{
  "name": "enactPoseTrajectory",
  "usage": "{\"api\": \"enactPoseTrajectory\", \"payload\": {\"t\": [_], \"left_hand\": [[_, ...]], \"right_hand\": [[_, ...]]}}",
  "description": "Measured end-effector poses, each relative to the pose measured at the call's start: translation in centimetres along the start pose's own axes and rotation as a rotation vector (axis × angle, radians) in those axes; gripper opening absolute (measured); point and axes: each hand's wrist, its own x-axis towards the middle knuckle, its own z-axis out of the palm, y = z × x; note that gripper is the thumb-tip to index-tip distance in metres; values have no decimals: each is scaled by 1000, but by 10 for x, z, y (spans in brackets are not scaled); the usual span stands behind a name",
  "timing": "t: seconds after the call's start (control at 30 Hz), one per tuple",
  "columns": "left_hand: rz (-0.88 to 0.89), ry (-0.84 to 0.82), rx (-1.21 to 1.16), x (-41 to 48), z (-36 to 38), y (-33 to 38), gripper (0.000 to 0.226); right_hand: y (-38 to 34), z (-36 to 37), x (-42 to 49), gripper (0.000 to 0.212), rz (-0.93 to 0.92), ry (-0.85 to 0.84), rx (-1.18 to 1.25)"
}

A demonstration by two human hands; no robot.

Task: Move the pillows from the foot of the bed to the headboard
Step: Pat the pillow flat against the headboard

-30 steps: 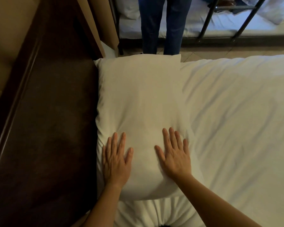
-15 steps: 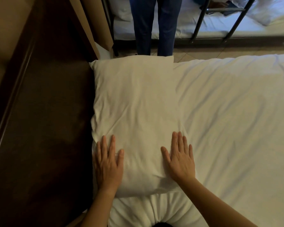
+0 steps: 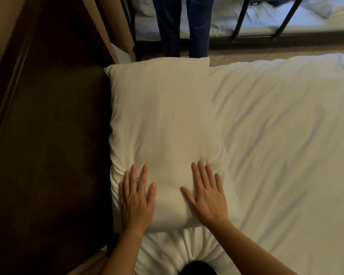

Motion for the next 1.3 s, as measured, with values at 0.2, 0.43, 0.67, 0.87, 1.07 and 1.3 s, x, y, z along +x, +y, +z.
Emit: {"api": "enactPoseTrajectory", "payload": {"t": [0.2, 0.43, 0.67, 0.87, 1.07, 1.3], "left_hand": [[6, 8, 15, 2, 5, 0, 65], [-4, 20, 30, 3, -2, 6, 64], [-24, 55, 7, 10, -24, 40, 62], [94, 8, -28, 27, -29, 104, 61], [145, -109, -52, 26, -34, 187, 64], [216, -199, -70, -17, -33, 309, 61]], "right_hand": [[26, -4, -5, 83, 110, -28, 30], [29, -9, -6, 82, 104, -45, 54], [39, -34, -8, 87, 79, -41, 123], [72, -75, -16, 88, 156, 42, 129], [133, -113, -48, 87, 233, 119, 129], [227, -159, -119, 85, 284, 167, 139]]}}
